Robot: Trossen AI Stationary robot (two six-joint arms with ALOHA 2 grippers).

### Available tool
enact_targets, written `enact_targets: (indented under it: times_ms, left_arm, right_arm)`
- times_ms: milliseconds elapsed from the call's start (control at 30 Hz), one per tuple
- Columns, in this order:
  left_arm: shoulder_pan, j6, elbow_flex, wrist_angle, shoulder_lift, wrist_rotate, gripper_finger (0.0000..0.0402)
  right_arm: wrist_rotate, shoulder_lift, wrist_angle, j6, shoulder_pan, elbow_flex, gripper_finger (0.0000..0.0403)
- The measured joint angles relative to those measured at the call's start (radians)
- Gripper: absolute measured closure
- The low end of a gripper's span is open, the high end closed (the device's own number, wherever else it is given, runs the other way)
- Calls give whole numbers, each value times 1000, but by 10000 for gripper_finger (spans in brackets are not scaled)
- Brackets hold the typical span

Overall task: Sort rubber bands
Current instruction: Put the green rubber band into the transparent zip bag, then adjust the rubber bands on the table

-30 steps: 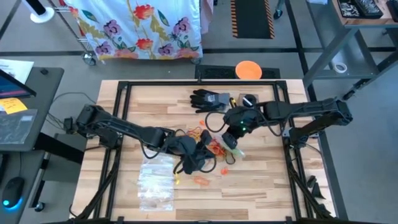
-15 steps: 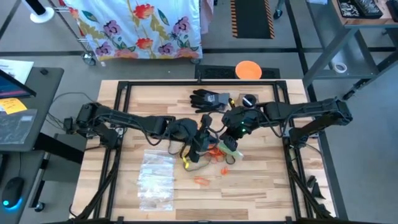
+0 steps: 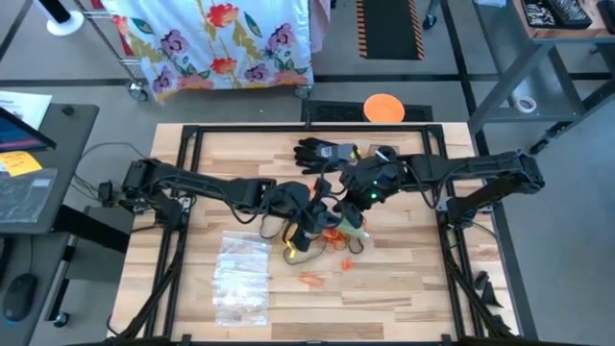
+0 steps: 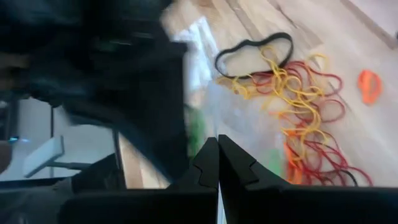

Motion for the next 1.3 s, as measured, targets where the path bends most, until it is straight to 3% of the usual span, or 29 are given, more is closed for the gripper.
enact_targets:
  times_ms: [733,1133,1300]
  left_arm:
    - [-2,-32,0,13,-1,14,396]
    - [-39,-65,0,-22,-16,21,264]
    - [-42,-76,44,-76,-40,19,242]
  right_arm:
    - [-51,0,2,-4,0,0,403]
    - [-55,0,-5,-4,0,0,403]
    - [-55,0,-6,-4,-2,0,403]
